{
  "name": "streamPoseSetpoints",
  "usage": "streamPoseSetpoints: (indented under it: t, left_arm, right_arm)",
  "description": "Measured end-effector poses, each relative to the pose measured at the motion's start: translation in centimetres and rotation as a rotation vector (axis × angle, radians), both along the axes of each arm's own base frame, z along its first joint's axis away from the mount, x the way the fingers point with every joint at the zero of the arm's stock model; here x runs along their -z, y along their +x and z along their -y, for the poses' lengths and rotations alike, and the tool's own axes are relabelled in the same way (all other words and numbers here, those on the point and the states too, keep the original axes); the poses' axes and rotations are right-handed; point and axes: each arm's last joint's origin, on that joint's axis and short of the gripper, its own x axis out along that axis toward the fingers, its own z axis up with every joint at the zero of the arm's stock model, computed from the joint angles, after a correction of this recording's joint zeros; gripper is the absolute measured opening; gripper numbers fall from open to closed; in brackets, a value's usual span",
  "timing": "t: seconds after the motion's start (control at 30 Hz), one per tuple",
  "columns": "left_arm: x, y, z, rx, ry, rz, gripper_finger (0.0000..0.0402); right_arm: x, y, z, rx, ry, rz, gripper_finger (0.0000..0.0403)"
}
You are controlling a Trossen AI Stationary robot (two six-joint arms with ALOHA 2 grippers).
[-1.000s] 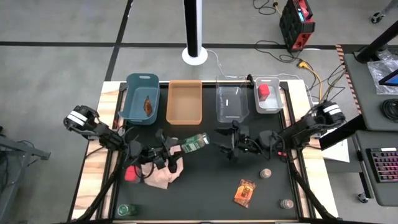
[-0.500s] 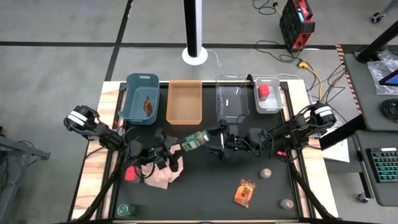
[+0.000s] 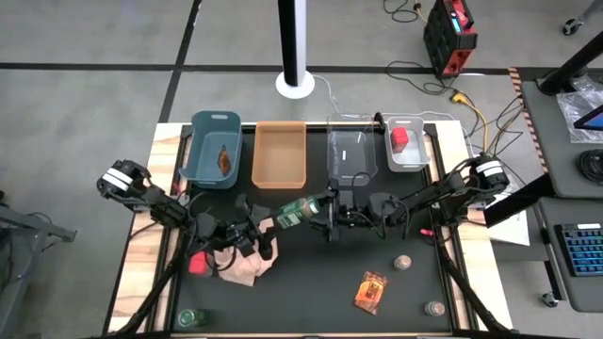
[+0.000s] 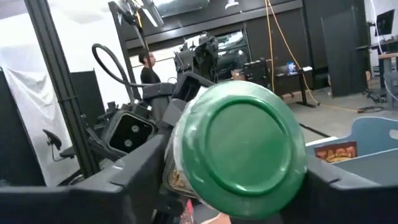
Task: Sort spices by type
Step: Put the top green seasoning bottle into the orange bin
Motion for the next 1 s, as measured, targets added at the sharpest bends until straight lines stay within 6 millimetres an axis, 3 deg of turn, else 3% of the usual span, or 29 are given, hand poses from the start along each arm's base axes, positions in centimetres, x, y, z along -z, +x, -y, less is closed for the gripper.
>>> streamPoseSetpoints:
  t: [0.1,0.47,0.63,0.77,1.0]
  left_arm:
    - [0.1,0.0,-0.1,-0.017,0.02,-0.012,0.0185]
    - [0.5,0.1,-0.3,-0.093,-0.062,-0.044,0.0207]
    - [0.6,-0.2,-0.6,-0.2,-0.191,-0.029,0.025]
    - [1.0,-0.5,-0.7,-0.273,-0.199,-0.056,0.0277]
    - [1.3,-0.8,-0.9,-0.275,-0.228,-0.048,0.0292]
  right_arm:
    - [-0.1,0.0,0.0,0.006,0.006,0.004,0.0201]
    - [-0.2,0.2,0.4,0.032,-0.044,-0.055,0.0201]
    - [-1.2,0.3,1.3,0.056,-0.105,-0.161,0.0194]
    - [-2.3,0.6,2.1,0.084,-0.14,-0.279,0.0193]
    - [-5.4,1.5,4.4,0.184,-0.236,-0.512,0.0193]
